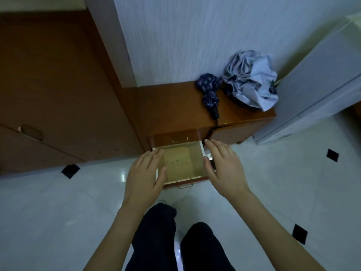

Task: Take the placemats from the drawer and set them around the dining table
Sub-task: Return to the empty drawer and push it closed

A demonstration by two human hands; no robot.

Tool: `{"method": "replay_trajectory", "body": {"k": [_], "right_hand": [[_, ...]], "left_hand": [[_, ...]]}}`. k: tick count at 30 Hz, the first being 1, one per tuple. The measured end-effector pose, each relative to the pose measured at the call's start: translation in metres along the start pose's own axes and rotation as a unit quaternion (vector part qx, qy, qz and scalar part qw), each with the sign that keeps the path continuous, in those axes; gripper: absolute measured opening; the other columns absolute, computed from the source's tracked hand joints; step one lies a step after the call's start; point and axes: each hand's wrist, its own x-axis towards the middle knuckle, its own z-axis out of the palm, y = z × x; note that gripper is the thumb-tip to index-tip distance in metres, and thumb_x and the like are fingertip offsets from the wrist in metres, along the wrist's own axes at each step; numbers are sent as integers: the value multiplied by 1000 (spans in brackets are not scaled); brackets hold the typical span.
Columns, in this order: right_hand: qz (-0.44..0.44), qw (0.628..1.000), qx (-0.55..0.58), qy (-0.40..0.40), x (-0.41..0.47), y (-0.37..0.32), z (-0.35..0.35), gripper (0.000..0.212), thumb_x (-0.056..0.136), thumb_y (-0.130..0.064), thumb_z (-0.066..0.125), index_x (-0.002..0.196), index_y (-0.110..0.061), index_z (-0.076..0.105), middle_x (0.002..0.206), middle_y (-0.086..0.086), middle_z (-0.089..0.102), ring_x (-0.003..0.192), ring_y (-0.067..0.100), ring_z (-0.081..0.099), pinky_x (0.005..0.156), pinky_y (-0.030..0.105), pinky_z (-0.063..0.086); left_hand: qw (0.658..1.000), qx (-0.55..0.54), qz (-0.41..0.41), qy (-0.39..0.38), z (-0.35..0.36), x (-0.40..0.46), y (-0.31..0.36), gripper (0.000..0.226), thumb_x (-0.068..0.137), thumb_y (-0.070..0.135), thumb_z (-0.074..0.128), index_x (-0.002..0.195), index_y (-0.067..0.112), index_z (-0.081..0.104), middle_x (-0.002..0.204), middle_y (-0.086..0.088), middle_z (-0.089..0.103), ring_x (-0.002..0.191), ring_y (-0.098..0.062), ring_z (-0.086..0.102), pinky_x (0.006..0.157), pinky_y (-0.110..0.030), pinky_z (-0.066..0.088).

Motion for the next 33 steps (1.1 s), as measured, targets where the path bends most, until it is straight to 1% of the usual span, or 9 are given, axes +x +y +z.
{"method": "replay_trajectory", "body": {"k": [3,6,10,16,18,22,24,30,33], "right_hand": [[-10,1000,2,-10,14,25,44,49,96,-34,35,137,-11,48,135,6,55,127,24,46,105,41,40],[-13,1000,3,-17,29,51,95,50,96,-35,33,137,-10,49,134,6,55,125,24,48,104,38,39],[-11,999,11,-28,49,93,177,50,97,-36,33,135,-10,50,133,8,55,124,24,49,102,41,43],[-21,999,-3,-39,69,160,300,50,95,-37,33,133,-10,52,130,8,58,119,25,52,97,40,45],[-33,999,-4,-36,73,178,336,49,95,-37,34,132,-10,52,129,8,58,118,24,53,96,39,46],[-69,997,-6,-43,85,211,399,49,95,-37,35,133,-10,51,129,10,58,118,26,53,96,38,45],[-81,996,2,-43,91,223,420,50,96,-38,34,135,-10,49,131,10,56,120,26,51,98,39,45],[-120,991,17,-59,95,229,470,55,96,-42,26,138,-12,46,134,9,54,124,25,47,99,43,44],[-111,991,22,-72,89,227,479,59,95,-45,23,139,-13,45,136,9,53,126,25,46,100,43,43]], "left_hand": [[1000,6,-12,-15,46,11,-23,52,96,40,31,139,16,47,140,-2,50,129,-22,44,108,-34,30],[999,12,0,-34,95,30,-49,50,96,38,33,137,14,49,138,-5,52,126,-23,46,107,-39,34],[995,41,30,-85,173,59,-91,51,95,40,32,135,15,51,133,-5,55,121,-23,49,104,-41,39],[984,89,54,-146,302,91,-151,57,93,48,25,141,21,43,140,-1,49,127,-21,43,106,-35,34],[986,81,31,-144,346,96,-162,60,93,50,20,144,24,37,144,2,44,132,-18,37,108,-35,32],[992,54,-18,-113,424,96,-182,50,98,46,29,145,28,34,146,5,41,133,-14,34,109,-34,30],[994,45,-25,-99,449,97,-188,51,98,46,28,145,28,34,146,5,41,133,-13,34,109,-33,29],[996,60,-17,-64,487,101,-204,51,98,43,29,142,20,40,142,-1,47,128,-17,40,104,-34,34],[996,67,-21,-56,490,95,-206,53,97,44,27,141,19,41,140,-2,48,127,-18,42,102,-34,36]]}}
